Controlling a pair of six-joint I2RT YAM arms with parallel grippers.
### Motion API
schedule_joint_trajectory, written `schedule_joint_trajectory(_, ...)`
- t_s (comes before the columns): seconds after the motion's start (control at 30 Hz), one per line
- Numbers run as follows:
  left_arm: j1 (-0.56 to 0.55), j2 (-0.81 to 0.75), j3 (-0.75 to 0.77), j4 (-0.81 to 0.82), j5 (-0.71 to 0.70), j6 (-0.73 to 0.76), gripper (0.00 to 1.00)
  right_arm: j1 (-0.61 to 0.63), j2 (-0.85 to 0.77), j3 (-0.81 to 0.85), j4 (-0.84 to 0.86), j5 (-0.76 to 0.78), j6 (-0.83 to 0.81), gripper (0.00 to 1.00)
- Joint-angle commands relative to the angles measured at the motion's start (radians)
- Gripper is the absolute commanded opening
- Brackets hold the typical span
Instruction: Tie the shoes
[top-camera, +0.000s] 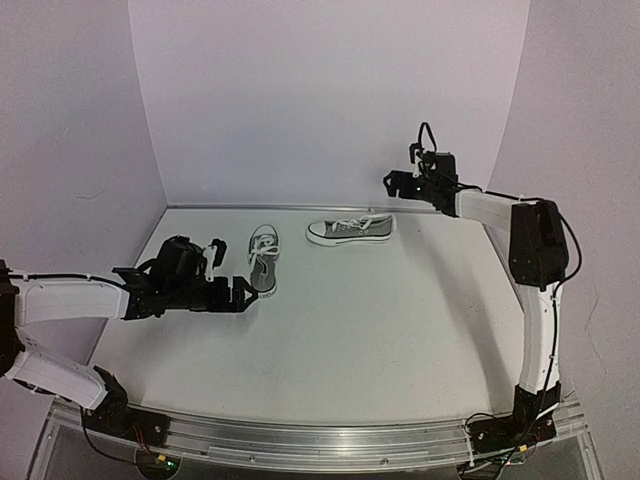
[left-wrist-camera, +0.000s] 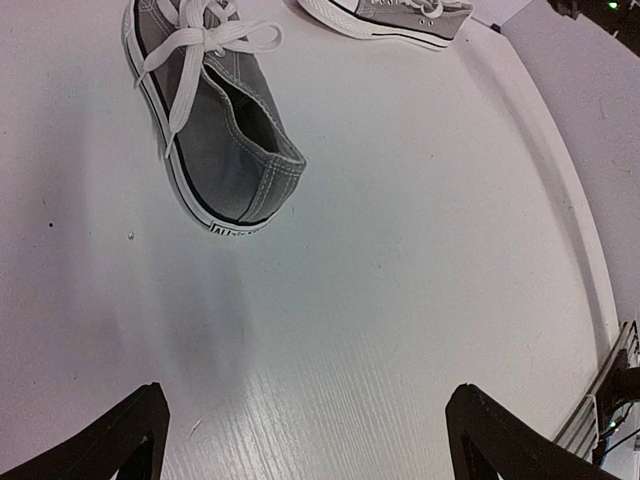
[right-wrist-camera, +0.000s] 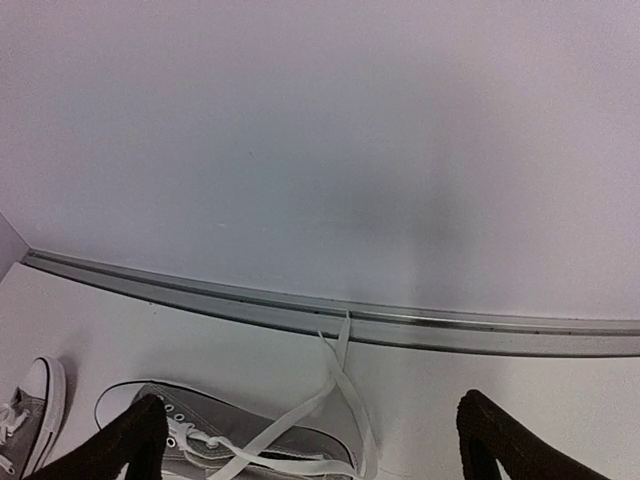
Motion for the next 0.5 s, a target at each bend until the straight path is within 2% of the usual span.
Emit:
schedule_joint_trajectory(0.0, -0.002, -0.056, 0.036, 0.0, -0.015, 0.017, 1.0, 0.012, 0.086, 0.072, -0.046, -0.024, 0.027, 0.89)
schedule_joint_trajectory(0.37, -0.001, -0.049, 0.041, 0.005, -0.014, 0.016, 1.0, 0.012, 0.165, 0.062, -0.06, -0.009, 0.037, 0.67)
schedule_joint_trajectory(0.47, -0.001, -0.054, 0.043, 0.003, -0.017, 0.018, 1.0, 0.013, 0.182, 0.065, -0.069, -0.011, 0.037, 0.65)
